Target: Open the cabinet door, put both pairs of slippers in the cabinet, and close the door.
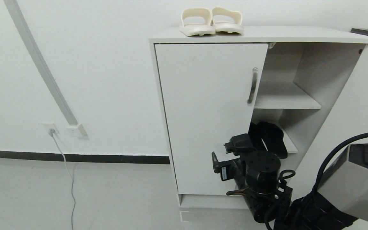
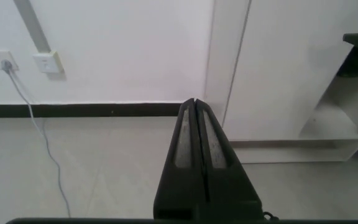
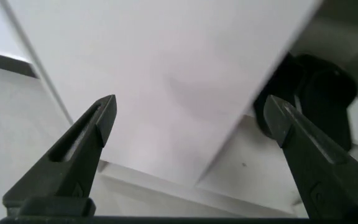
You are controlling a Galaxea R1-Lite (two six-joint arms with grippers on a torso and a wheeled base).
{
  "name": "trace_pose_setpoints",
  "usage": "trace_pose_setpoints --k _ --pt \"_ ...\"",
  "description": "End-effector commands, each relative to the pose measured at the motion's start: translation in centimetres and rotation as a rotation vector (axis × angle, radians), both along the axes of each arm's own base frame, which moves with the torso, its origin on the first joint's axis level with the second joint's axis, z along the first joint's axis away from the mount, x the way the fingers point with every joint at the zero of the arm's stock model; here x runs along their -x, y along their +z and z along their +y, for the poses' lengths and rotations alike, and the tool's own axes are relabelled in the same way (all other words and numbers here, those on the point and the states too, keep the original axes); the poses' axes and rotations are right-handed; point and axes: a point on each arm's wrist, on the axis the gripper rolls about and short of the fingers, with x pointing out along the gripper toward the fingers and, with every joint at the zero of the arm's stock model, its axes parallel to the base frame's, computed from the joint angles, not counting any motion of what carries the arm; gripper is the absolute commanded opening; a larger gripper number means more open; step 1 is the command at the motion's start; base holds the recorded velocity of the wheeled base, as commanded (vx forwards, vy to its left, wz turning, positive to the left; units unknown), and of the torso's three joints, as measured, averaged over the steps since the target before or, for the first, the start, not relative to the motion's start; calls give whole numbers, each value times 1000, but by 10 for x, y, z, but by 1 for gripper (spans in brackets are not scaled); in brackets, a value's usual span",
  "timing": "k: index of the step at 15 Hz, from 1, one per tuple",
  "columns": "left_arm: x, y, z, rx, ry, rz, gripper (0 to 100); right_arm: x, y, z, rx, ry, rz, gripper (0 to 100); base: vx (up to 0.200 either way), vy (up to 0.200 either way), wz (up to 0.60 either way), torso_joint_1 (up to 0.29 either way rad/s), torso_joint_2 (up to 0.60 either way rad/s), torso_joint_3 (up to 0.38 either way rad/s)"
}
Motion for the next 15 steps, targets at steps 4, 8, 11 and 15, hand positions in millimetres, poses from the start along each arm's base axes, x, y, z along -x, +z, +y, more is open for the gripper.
trace_pose_setpoints --k 4,8,11,15 --pt "0 0 0 0 0 1 0 2 -6 -7 40 22 -16 100 0 0 0 0 0 0" --pt "0 0 0 0 0 1 0 2 -7 -8 41 21 -15 100 0 0 0 0 0 0" --pt "0 0 0 0 0 1 0 2 -7 -8 44 21 -13 100 0 0 0 0 0 0" --pt "0 0 0 -1 0 1 0 2 -7 -8 40 21 -15 100 0 0 0 0 0 0"
